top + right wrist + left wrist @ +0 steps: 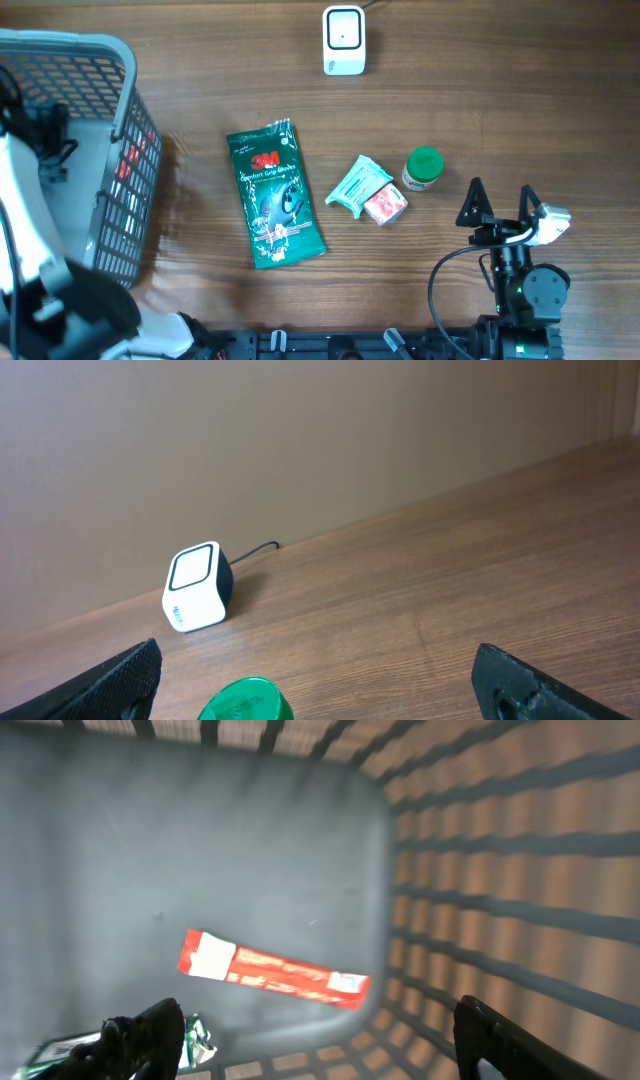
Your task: Scan the item barcode
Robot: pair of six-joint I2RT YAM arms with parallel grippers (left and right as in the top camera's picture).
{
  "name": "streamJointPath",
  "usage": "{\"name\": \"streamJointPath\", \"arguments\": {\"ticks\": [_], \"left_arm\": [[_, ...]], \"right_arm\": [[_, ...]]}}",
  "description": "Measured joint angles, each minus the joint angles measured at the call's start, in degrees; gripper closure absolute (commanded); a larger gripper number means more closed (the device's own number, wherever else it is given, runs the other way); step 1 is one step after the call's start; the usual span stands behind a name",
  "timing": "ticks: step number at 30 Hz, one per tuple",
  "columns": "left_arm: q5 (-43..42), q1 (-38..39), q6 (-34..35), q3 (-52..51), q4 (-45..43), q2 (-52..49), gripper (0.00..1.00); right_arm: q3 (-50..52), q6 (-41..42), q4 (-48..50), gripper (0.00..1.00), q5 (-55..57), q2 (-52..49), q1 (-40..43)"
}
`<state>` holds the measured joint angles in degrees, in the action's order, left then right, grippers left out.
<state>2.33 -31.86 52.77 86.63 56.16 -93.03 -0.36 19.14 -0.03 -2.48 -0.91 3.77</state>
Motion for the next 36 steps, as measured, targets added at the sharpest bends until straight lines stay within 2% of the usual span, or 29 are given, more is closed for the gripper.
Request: {"name": "streamJointPath", "arguments": {"ticks": [2,4,8,16,23,24,25,26,28,33,36], "left_arm": [[-2.21,0.31,-0.04,-0.2,0.52,-6.51,0.14],[-3.67,1.11,-0.52,-0.2,0.87,-10.75,0.0],[-5.29,3.87,-0.94,-0.24,0.92,-16.48,0.0],[-5.9,6.21,7.67,-0.24,0.85,-18.18,0.0],[-5.73,6.21,9.7,0.13,0.15,-24.83,0.0],[-5.73,6.21,9.75,0.35,-0.04,-24.81,0.08],[-5.68,6.21,9.79,0.46,-0.04,-24.96,0.24],[-5.51,6.32,9.97,0.79,0.17,-25.31,0.44],[-5.14,6.34,10.34,1.14,0.76,-25.88,0.96],[-5.03,7.1,7.91,1.97,-0.35,-26.51,0.96],[-5.53,6.93,3.76,3.19,-0.85,-26.82,0.96]], "right_arm": [[0.0,0.0,0.0,0.0,0.0,0.0,0.0],[0.0,0.0,0.0,0.0,0.0,0.0,0.0],[0.0,0.0,0.0,0.0,0.0,0.0,0.0],[0.0,0.0,0.02,0.0,0.0,0.0,0.0],[0.0,0.0,0.0,0.0,0.0,0.0,0.0],[0.0,0.0,0.02,0.0,0.0,0.0,0.0],[0.0,0.0,0.02,0.0,0.0,0.0,0.0],[0.0,0.0,0.0,0.0,0.0,0.0,0.0],[0.0,0.0,0.0,0.0,0.0,0.0,0.0],[0.0,0.0,0.0,0.0,0.0,0.0,0.0],[0.0,0.0,0.0,0.0,0.0,0.0,0.0]]}}
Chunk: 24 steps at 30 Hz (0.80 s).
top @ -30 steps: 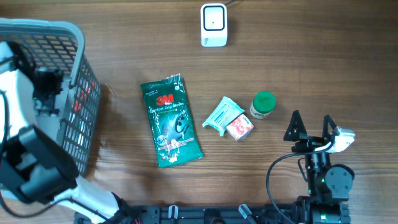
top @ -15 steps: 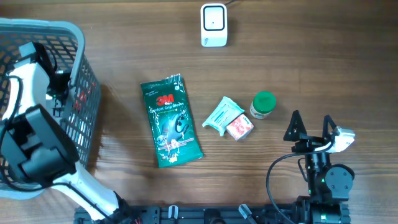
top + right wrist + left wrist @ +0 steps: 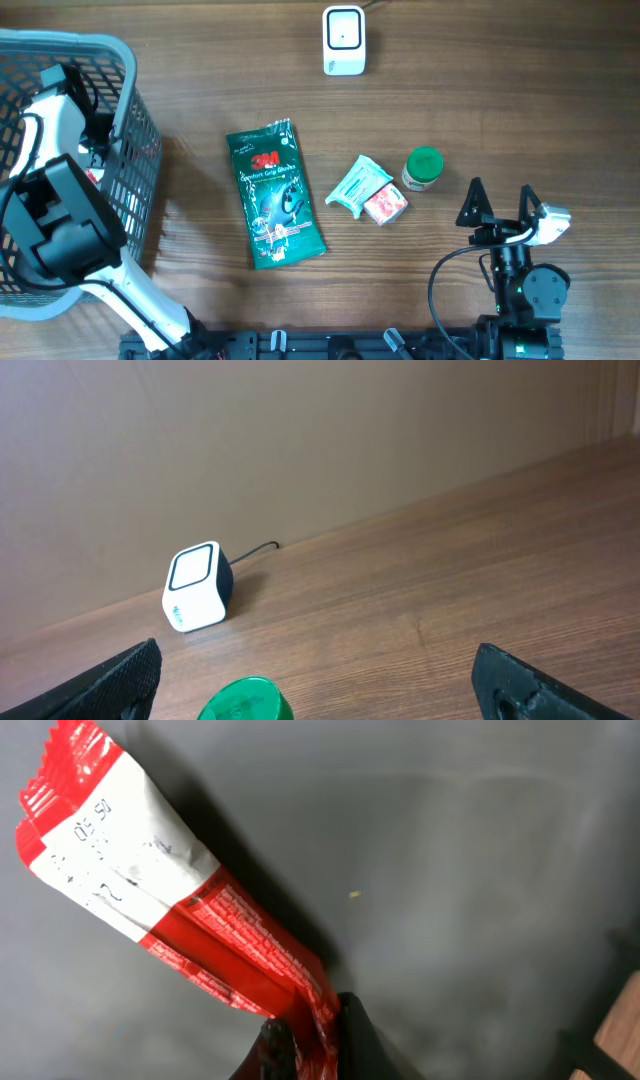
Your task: Scan the item barcode
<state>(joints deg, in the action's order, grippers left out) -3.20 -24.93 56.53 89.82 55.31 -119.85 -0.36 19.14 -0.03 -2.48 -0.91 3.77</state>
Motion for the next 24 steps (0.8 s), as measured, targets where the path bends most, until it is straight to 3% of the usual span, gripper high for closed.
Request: {"name": "streamJointPath", "arguments": {"ticks": [7,15,20,24], "left_arm": [[-0.13,-5.09,-3.78,4.66,6.01,3.02,0.96],[0.26,-8.41,-4.02,6.32,10.93,23.47,0.96],[0.26,-6.01,-4.02,6.36,14.84,35.67,0.96],[-0.02,1.77,-4.02,6.56,16.28,46.84,0.96]], "right_arm": [[0.0,0.0,0.02,0.0,0.0,0.0,0.0],[0.0,0.0,0.0,0.0,0.0,0.0,0.0],[0.0,0.0,0.02,0.0,0.0,0.0,0.0],[0.0,0.0,0.02,0.0,0.0,0.0,0.0]]}}
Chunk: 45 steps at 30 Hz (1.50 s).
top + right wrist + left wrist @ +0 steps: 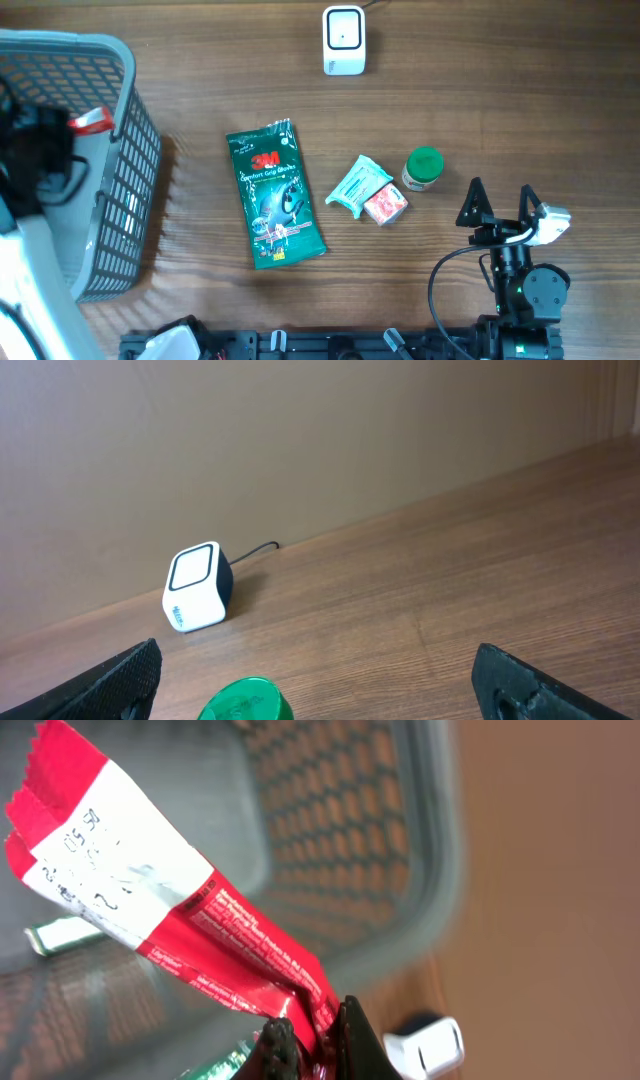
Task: Scan the item barcode
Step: 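Carry the red stick with the left gripper and drop it beside the gloves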
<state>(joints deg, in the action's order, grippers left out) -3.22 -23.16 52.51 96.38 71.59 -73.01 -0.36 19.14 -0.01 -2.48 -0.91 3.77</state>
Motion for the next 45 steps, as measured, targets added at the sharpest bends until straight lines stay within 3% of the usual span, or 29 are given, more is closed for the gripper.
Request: {"name": "streamJointPath", "arguments": {"ticks": [5,13,22,27,29,30,31,37,41,45], "left_arm": [[0.46,19.34,0.0,-0.61,-0.28,3.17,0.96],[8.11,46.86,-1.6,-14.64,-7.72,-6.86,0.96],[9.53,61.29,-29.57,-22.58,-23.02,-27.26,0.96],[9.14,62.99,-36.92,-22.62,-26.58,-35.8,0.96],[9.16,63.01,-37.9,-22.75,-26.67,-37.68,0.49],[9.18,63.01,-38.47,-22.88,-26.56,-38.07,0.12],[9.2,63.01,-38.71,-22.88,-26.1,-38.1,0.0],[11.08,63.01,-39.17,-16.57,-14.95,-34.1,0.0],[15.65,62.95,-38.8,-7.78,-12.22,-24.41,0.0],[25.24,58.97,-28.22,-5.27,-12.46,-10.43,0.0]], "right_arm": [[0.0,0.0,-0.02,0.0,0.0,0.0,0.0],[0.0,0.0,-0.02,0.0,0.0,0.0,0.0],[0.0,0.0,0.0,0.0,0.0,0.0,0.0],[0.0,0.0,0.0,0.0,0.0,0.0,0.0],[0.0,0.0,0.0,0.0,0.0,0.0,0.0],[0.0,0.0,-0.02,0.0,0.0,0.0,0.0],[0.0,0.0,0.0,0.0,0.0,0.0,0.0],[0.02,0.0,0.0,0.0,0.0,0.0,0.0],[0.0,0.0,-0.02,0.0,0.0,0.0,0.0],[0.0,0.0,0.0,0.0,0.0,0.0,0.0]]}}
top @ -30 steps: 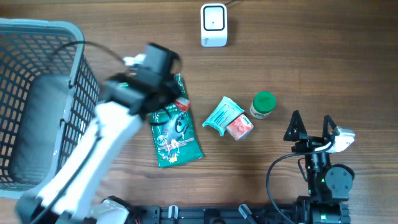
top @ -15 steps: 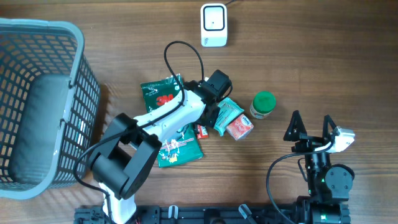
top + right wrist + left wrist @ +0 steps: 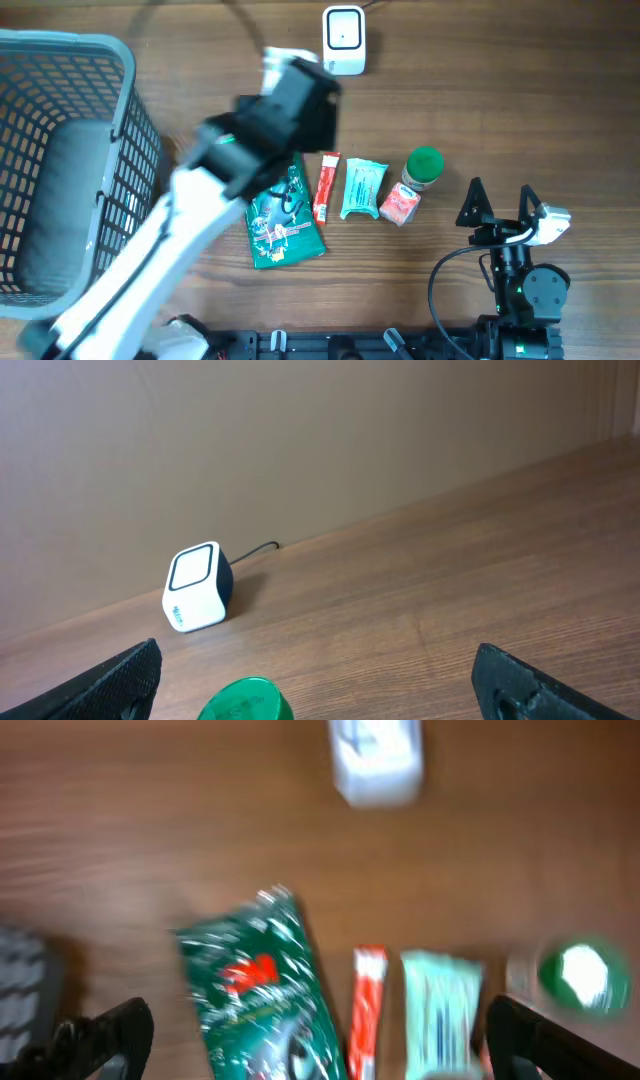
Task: Scan the item barcode
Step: 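Carry the red stick with the left gripper and drop it beside the gloves, then reach the left gripper into the basket and grasp the white-green box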
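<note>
The red snack bar point(image 3: 325, 187) lies on the table between the green 3M pack point(image 3: 285, 215) and a mint-green packet point(image 3: 362, 188). It also shows, blurred, in the left wrist view as the red bar point(image 3: 368, 1010). My left arm point(image 3: 285, 100) reaches over the table just below the white scanner point(image 3: 343, 40). My left gripper point(image 3: 320, 1045) is open and empty above the bar. My right gripper point(image 3: 500, 200) rests open at the front right, with the scanner point(image 3: 198, 600) far ahead of it.
A grey wire basket point(image 3: 120, 130) stands at the left edge. A green-capped bottle point(image 3: 424, 167) and a small red-and-white pack point(image 3: 400, 205) lie right of the mint packet. The green cap point(image 3: 245, 702) sits just before my right gripper.
My left gripper, then shut on the red bar over the basket, is now open above mid-table. The bar lies beside the green pack. The mint packet and small pack sit slightly shifted.
My left gripper was first open over the red bar on the basket floor. Then it was shut on the bar's end, then held it above the basket. Now the bar lies on the table and the gripper is open. The right arm stayed still throughout.
</note>
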Robot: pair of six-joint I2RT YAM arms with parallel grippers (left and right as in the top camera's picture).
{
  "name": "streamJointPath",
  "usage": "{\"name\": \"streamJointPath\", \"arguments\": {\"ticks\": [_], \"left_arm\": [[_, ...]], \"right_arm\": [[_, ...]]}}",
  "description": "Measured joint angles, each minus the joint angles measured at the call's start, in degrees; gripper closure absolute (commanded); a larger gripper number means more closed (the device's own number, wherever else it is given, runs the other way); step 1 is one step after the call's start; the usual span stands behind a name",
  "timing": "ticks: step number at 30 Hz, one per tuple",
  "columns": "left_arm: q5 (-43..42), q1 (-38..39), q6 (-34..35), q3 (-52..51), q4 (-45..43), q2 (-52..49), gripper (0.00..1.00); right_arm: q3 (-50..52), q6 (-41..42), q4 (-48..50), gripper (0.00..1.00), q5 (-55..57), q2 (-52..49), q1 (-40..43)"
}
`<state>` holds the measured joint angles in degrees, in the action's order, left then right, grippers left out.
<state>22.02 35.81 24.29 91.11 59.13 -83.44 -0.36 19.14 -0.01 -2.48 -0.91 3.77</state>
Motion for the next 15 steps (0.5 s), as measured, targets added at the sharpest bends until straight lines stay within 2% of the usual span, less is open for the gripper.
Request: {"name": "streamJointPath", "arguments": {"ticks": [4,7,11,12,13,15], "left_arm": [[4.52,-11.76,13.94,0.04,0.98,8.04,0.0],[5.16,-25.35,27.85,0.04,2.21,10.95,0.0],[-0.07,-42.01,42.42,0.04,3.54,11.5,0.0],[-1.88,-43.01,45.97,0.04,3.78,11.5,0.0],[-3.13,-50.45,49.11,0.04,5.77,11.08,0.0],[-6.25,-56.43,55.82,0.07,9.31,10.27,0.0]], "right_arm": [[0.0,0.0,-0.02,0.0,0.0,0.0,0.0],[0.0,0.0,0.0,0.0,-0.02,0.0,0.0],[0.0,0.0,0.0,0.0,0.0,0.0,0.0],[0.0,0.0,-0.02,0.0,0.0,0.0,0.0],[0.0,0.0,0.0,0.0,0.0,0.0,0.0],[0.0,0.0,-0.02,0.0,0.0,0.0,0.0]]}}
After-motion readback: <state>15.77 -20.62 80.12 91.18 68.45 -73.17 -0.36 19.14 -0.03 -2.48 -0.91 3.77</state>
